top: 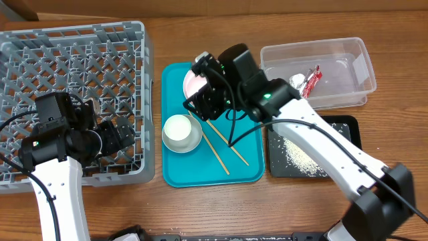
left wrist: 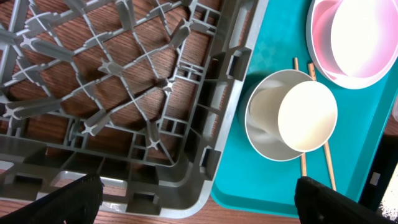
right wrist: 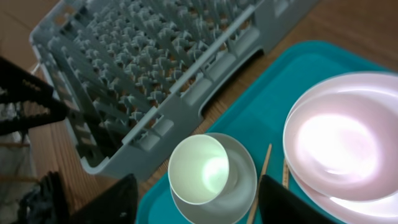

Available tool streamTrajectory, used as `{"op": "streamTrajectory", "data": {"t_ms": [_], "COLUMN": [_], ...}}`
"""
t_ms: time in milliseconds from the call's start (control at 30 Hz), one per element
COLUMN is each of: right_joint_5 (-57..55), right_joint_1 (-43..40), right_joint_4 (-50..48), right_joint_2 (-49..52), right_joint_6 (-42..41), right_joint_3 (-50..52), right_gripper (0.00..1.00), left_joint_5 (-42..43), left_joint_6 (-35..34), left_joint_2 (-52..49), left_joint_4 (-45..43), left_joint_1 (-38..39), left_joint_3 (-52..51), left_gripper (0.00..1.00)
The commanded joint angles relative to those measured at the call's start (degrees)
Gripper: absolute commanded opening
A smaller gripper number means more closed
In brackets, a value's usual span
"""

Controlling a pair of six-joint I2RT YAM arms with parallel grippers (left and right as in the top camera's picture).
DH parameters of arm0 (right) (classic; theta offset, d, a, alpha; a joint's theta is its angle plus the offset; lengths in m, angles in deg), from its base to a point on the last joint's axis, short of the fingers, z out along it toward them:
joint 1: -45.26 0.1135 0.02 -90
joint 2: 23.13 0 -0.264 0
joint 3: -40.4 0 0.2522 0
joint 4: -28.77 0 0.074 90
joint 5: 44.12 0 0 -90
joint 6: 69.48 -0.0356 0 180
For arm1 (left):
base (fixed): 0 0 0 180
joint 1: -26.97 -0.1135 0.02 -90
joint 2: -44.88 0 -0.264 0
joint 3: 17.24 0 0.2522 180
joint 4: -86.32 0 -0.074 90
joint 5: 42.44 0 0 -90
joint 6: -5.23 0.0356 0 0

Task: Sort waste into correct bins and load items into the dishwasher
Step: 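Grasp the white paper cup with right gripper and lift it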

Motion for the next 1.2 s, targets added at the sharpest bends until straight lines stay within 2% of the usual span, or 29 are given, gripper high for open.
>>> {"op": "streamTrajectory", "data": {"t_ms": [0,367,567,700,767,933,1033,1167], "right_joint_5": [-4.2,-4.3,-4.5,-4.5,-4.5,-5.0,-6.2,-6.0], "right_joint_1": [1.4,3.5,4.6,5.0,4.8,2.4,-1.7,-7.9], "right_joint_4": [-0.1,-0.1,1.2,1.9,1.8,4.0,6.3,8.2], "right_joint_2": [4.3,12.7,14.9,15.4,15.0,11.6,5.4,-1.7], "right_joint_6": [-8.0,-12.9,-15.2,-15.3,-15.3,-15.2,-15.2,-15.3], "right_joint_3": [1.2,1.2,1.2,1.1,1.0,-0.7,-1.9,-1.9], "right_gripper": [0.56,0.49,0.33,0.10,0.04,0.04,0.04,0.04], "left_joint_5": [0.3,0.3,0.3,0.3,0.3,0.3,0.9,6.6], "left_joint_6": [1.1,1.1,1.0,1.0,1.0,1.1,1.1,3.1], "left_joint_2": [-0.1,-0.1,-0.1,-0.1,-0.1,-0.1,-0.1,-0.1], "left_joint_4": [-0.2,-0.6,-0.6,-0.6,-0.6,-0.7,-1.2,-2.9], "left_joint_1": [0.1,0.1,0.1,0.1,0.1,0.1,0.1,0.8], "left_joint_3": [1.3,1.3,1.3,1.3,1.3,1.3,1.3,1.3], "left_gripper": [1.00,1.00,1.00,1.00,1.00,0.98,0.95,0.94]}}
